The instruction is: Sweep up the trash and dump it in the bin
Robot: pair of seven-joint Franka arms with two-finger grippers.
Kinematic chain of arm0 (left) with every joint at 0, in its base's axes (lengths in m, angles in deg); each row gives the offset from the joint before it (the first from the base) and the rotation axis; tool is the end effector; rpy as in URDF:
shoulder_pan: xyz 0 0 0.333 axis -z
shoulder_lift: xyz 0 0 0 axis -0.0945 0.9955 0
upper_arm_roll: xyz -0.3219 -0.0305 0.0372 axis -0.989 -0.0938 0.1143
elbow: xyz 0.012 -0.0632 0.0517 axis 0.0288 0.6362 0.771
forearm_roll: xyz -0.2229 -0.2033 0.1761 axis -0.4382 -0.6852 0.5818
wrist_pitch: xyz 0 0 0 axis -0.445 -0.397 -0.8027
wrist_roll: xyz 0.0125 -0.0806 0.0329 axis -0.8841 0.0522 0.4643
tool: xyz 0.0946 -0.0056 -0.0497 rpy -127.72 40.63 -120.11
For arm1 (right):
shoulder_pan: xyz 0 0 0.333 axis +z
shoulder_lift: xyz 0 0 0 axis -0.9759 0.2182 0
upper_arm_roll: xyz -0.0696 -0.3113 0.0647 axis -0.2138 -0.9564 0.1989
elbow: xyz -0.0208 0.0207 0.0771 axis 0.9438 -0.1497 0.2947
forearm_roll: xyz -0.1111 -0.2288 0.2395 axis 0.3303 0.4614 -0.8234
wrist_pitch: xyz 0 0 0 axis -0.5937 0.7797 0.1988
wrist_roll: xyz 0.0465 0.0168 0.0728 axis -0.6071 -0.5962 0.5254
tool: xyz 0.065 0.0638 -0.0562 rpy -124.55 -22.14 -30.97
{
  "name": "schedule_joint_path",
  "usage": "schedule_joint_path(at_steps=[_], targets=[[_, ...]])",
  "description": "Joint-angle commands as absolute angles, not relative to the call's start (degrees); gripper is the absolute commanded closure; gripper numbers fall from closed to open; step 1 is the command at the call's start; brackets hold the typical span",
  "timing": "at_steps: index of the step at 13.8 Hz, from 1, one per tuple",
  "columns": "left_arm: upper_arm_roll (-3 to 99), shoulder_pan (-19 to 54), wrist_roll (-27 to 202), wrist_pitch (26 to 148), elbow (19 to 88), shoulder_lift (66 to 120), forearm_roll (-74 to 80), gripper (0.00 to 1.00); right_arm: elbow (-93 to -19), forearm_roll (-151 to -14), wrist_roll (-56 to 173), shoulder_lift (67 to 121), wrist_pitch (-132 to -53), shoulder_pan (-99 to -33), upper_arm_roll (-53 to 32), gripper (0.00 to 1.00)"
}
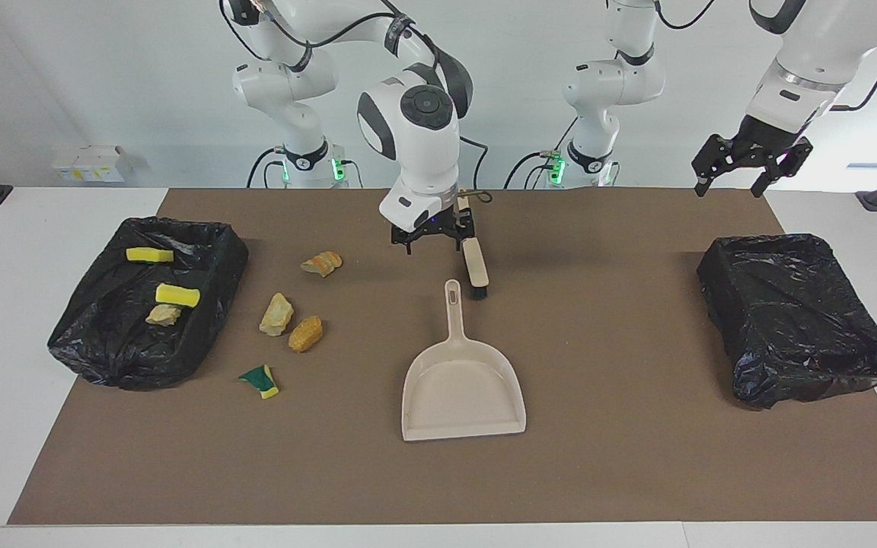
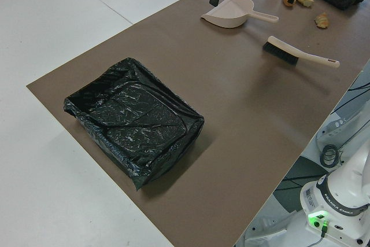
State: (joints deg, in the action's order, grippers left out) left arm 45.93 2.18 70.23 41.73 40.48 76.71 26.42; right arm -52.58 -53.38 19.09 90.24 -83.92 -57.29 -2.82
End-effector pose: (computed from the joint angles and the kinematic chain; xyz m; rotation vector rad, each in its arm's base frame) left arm 0.4772 -0.0198 0.6509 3.1237 -0.1029 0.1051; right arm 0.4760 0.3205 0.4776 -3.0989 -0.0787 0.1280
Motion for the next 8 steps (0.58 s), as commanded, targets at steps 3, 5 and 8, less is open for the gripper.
schedule_joint_path(at_steps=[3,5,8], targets=[[44.3,5.9,79.9,50.3,39.7,81.5,26.1,0.00,-71.2,-60.3,17.1,80.3,-97.1,-54.4,-2.6,0.00],[44.2,8.8,84.5,53.3,39.7,83.3,26.1,0.00,-73.5,-60.3,12.8,80.4,-100.0,-50.9,-2.6,0.00],[44.2,12.8,86.9,55.1,39.8,85.1,26.0,0.00,-78.1,-60.3,9.2,80.3,-106.0,-46.9,-2.6,0.00]])
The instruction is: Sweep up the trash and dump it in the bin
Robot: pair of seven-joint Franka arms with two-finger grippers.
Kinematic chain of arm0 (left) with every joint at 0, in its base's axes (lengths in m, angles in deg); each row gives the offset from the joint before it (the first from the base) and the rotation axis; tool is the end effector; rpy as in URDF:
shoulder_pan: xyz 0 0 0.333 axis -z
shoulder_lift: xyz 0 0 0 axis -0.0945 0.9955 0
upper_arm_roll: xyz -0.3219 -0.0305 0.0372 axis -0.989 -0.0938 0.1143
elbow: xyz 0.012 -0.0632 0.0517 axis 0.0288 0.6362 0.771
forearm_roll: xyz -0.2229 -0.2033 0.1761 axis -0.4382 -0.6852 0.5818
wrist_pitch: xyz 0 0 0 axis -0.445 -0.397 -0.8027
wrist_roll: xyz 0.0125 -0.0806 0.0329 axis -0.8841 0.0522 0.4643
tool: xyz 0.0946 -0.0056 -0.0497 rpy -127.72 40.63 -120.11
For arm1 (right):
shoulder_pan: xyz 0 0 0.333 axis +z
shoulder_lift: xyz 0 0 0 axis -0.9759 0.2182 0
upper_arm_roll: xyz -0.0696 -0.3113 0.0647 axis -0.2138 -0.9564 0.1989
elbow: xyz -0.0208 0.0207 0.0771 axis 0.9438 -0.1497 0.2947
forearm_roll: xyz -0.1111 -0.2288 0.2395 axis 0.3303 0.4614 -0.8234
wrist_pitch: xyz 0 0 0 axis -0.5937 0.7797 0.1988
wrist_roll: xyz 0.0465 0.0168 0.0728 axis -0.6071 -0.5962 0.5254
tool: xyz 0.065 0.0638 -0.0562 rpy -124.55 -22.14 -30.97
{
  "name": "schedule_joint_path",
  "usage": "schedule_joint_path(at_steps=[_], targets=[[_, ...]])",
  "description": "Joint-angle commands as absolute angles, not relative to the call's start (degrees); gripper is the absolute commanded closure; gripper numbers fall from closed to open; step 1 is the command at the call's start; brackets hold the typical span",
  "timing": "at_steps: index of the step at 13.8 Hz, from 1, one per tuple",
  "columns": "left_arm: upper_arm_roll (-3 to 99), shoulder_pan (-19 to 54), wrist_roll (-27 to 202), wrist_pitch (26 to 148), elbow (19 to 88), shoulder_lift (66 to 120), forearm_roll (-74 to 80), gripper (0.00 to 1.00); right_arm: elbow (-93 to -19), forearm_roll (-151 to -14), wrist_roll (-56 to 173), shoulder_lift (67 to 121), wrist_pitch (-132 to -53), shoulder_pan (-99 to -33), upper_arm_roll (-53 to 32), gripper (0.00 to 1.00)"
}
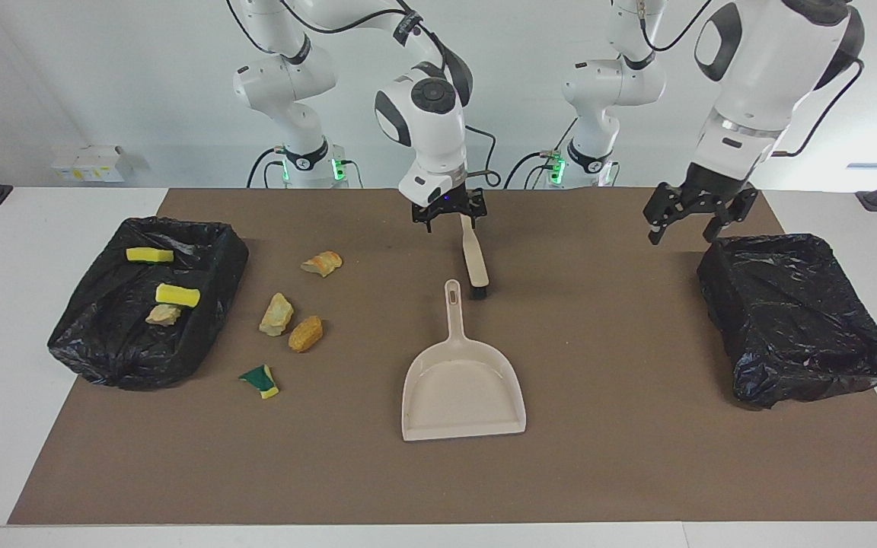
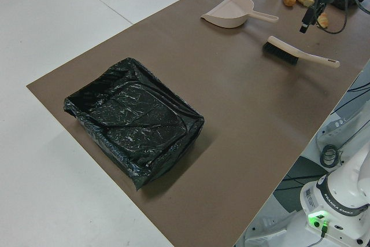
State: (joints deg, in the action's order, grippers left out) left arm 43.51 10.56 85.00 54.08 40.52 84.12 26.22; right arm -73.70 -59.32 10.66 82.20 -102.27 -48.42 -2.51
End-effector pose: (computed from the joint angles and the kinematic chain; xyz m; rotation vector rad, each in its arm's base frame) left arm 0.5233 -0.1181 0.6066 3.0717 0.0127 0.2202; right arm 0.3731 0.3633 0.4239 -3.0228 0.0010 0.0799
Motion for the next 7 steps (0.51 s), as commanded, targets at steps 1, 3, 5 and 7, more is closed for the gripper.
schedule_joint_path(at_steps=[1,3,5,7], targets=[[44.2,14.2,88.7,56.1,39.6,86.0,26.1,0.00,-78.9,-60.3,8.5,80.5,-106.6,-45.2,-2.7,0.00],[44.2,16.9,93.0,58.5,39.4,88.0,26.3,0.00,-81.8,-60.1,4.8,81.1,-111.4,-41.4,-2.7,0.00],[44.2,20.8,97.0,58.7,38.9,91.1,26.5,0.00,-83.5,-59.9,3.0,80.9,-112.5,-40.1,-2.7,0.00],[44.2,22.5,100.3,60.8,37.3,92.8,26.2,0.00,-83.6,-59.9,2.9,80.8,-112.3,-39.2,-2.7,0.13]])
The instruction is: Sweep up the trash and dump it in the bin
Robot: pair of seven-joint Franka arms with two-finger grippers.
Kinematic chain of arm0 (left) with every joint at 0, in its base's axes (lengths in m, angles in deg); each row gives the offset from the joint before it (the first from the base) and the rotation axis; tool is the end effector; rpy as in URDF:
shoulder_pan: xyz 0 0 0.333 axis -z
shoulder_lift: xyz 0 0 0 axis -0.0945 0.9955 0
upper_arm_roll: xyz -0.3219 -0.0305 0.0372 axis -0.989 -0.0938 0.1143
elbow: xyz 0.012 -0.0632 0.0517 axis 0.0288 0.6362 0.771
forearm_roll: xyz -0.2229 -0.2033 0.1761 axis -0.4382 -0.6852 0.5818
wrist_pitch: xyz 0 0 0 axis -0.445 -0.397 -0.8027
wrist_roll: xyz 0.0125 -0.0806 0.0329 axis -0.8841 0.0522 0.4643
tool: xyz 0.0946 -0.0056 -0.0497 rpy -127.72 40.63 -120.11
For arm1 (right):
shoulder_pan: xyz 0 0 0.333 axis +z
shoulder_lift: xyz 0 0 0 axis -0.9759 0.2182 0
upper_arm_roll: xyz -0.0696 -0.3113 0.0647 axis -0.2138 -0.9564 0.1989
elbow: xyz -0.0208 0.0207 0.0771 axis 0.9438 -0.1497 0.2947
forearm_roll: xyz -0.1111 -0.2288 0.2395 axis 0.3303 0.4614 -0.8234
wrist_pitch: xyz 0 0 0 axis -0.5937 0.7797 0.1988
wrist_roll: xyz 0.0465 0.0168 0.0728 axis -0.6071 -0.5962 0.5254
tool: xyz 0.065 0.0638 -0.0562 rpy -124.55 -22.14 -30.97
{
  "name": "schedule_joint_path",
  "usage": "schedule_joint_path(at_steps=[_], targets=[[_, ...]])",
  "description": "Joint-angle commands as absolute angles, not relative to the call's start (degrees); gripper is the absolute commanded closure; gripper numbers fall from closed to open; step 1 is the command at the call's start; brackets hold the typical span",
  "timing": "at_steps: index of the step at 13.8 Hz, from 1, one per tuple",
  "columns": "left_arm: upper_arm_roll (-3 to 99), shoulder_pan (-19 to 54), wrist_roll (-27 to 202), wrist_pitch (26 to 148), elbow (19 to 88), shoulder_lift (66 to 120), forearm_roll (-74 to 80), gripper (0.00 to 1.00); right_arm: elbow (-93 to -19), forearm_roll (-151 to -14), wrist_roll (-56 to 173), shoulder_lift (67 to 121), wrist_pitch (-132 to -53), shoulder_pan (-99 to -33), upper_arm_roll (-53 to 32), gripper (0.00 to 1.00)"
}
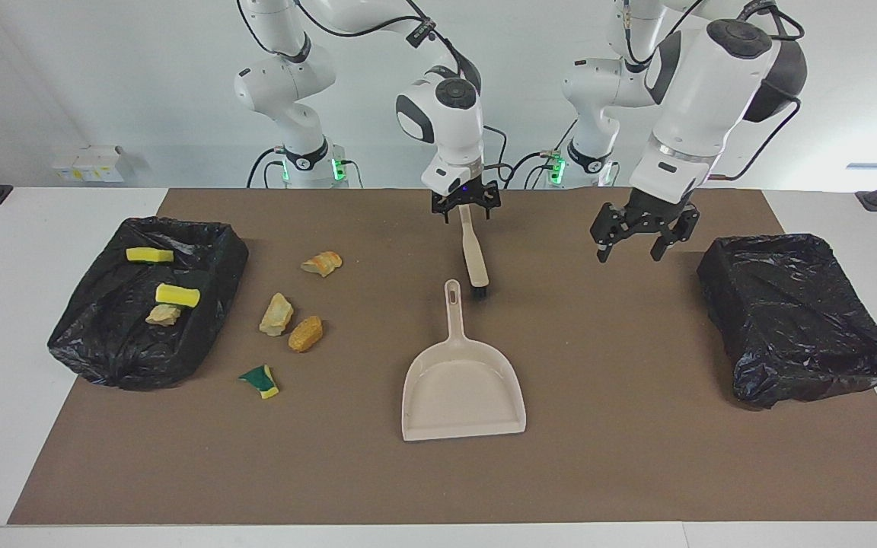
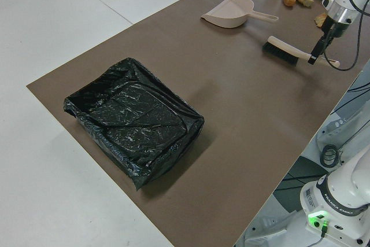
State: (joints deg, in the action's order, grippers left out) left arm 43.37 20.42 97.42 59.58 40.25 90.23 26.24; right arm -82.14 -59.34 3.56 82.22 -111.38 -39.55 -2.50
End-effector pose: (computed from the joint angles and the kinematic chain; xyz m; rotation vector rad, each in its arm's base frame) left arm 0.5294 -0.2172 0.5600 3.0367 0.0836 0.1803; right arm 0.3016 0.3987 0.3782 -3.0309 -0.0222 0.0785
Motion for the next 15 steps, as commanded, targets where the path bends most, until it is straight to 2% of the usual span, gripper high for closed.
schedule_joint_path(at_steps=[1,2,3,6,7,8,10,13,15], targets=[[44.1,22.9,101.2,61.0,37.3,93.0,26.2,0.00,-83.8,-59.8,2.9,80.9,-112.4,-39.2,-2.8,0.20],[44.1,24.3,103.2,62.1,37.4,93.4,26.5,0.00,-83.8,-59.6,2.9,80.9,-112.4,-39.2,-2.8,0.30],[44.3,26.8,106.4,64.2,37.2,96.1,27.0,0.00,-83.8,-59.4,2.9,81.0,-112.4,-39.2,-2.8,0.37],[44.3,30.6,114.4,66.0,29.8,105.5,29.7,0.00,-83.6,-59.0,2.9,81.3,-112.7,-39.3,-3.0,0.45],[44.2,31.6,114.6,66.1,29.8,106.2,29.7,0.00,-83.6,-58.9,2.8,81.4,-112.8,-39.3,-3.0,0.48],[44.2,32.7,114.7,67.5,30.2,106.7,29.7,0.00,-83.4,-58.9,2.8,81.4,-112.9,-39.3,-3.0,0.56],[44.1,33.6,114.7,71.2,33.0,107.0,29.7,0.00,-82.9,-55.2,1.8,81.4,-111.7,-39.7,-3.1,1.00],[44.1,34.0,114.8,72.1,34.6,107.3,29.1,0.00,-82.9,-54.3,-0.6,81.4,-110.5,-40.8,-3.2,1.00],[44.1,36.6,116.3,74.0,36.1,109.6,29.1,0.00,-82.9,-54.3,-2.7,80.6,-108.1,-41.8,-3.3,1.00]])
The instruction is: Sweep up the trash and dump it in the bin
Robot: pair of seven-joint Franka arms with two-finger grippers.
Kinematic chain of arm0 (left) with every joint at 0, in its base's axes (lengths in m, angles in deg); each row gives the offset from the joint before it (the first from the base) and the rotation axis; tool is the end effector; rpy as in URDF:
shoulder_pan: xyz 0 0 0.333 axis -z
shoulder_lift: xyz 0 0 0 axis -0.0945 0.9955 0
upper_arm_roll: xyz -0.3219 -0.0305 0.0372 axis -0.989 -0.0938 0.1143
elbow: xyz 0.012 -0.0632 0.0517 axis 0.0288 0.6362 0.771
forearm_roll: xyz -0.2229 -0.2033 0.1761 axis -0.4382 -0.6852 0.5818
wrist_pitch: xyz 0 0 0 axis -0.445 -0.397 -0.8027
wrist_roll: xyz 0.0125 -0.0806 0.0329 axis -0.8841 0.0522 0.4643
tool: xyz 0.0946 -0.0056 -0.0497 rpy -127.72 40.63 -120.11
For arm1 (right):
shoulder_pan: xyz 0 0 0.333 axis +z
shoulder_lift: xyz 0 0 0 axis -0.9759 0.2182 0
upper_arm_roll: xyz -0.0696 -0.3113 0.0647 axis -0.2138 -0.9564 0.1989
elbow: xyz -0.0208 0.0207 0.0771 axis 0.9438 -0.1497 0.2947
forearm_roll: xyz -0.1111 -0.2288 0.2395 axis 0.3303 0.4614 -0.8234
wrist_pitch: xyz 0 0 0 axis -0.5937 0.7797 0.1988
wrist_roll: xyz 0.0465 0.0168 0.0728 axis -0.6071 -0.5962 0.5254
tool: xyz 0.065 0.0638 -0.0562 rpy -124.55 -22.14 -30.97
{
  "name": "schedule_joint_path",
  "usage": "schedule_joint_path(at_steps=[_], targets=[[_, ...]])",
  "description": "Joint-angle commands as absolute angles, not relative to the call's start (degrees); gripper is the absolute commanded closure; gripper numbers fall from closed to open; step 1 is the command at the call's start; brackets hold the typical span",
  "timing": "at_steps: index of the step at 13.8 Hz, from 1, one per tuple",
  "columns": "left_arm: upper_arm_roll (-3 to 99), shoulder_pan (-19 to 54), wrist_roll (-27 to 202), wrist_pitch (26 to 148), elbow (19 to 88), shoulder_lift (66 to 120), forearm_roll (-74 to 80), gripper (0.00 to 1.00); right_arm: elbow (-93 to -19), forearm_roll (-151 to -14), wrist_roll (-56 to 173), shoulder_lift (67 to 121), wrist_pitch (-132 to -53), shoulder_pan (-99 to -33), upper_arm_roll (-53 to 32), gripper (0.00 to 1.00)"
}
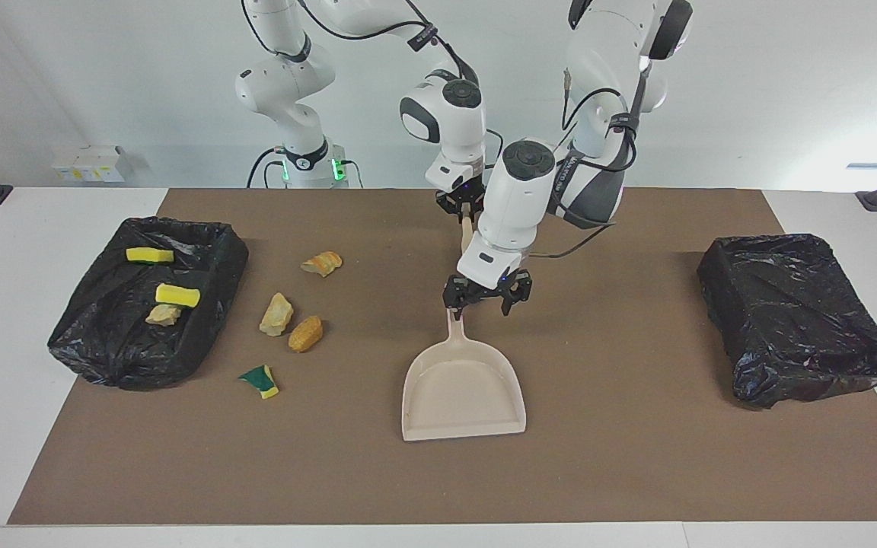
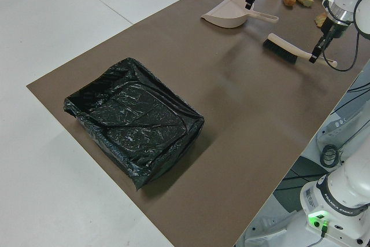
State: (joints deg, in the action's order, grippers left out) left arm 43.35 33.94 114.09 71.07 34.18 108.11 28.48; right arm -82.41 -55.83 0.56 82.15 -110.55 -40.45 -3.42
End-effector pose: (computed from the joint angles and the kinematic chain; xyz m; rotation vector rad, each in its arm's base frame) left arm 0.5382 -0.3747 0.4371 3.0087 0.1657 0.1287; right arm 0.3126 0.3864 0.3754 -3.0741 0.0396 0.0460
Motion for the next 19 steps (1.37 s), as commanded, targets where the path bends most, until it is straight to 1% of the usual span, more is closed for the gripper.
schedule_joint_path(at_steps=[1,4,6,9,11,13,15,17,19], targets=[[44.1,36.7,116.5,74.7,36.8,109.6,29.1,0.00,-82.8,-54.3,-3.5,79.2,-105.8,-43.0,-3.2,1.00],[44.0,37.4,116.5,74.9,37.7,110.2,29.0,0.00,-82.7,-54.3,-6.0,75.0,-96.9,-45.3,-3.2,1.00],[44.1,38.0,115.8,74.7,38.4,110.1,29.1,0.00,-81.8,-54.3,-9.0,74.7,-91.7,-47.1,-3.3,1.00],[44.1,37.9,115.7,73.9,37.9,110.1,29.1,1.00,-79.3,-53.3,-9.3,74.9,-84.0,-53.3,-3.3,1.00],[44.1,37.9,115.5,73.6,37.6,110.0,29.9,1.00,-78.4,-47.3,-9.4,74.7,-78.7,-55.1,-3.3,1.00],[44.2,37.5,112.4,73.5,37.6,109.6,29.9,1.00,-78.5,-44.0,-8.4,74.5,-75.8,-58.2,-3.3,1.00],[44.7,37.2,106.6,71.3,37.7,107.9,30.5,1.00,-78.5,-42.5,-0.9,73.2,-75.3,-64.0,-3.3,1.00],[45.1,35.4,97.1,68.4,38.5,104.6,31.5,1.00,-78.5,-39.4,6.3,73.2,-76.0,-68.9,-3.3,1.00],[45.2,33.3,87.8,63.1,38.5,102.0,31.6,1.00,-78.5,-36.5,10.5,73.9,-78.5,-71.8,-3.3,1.00]])
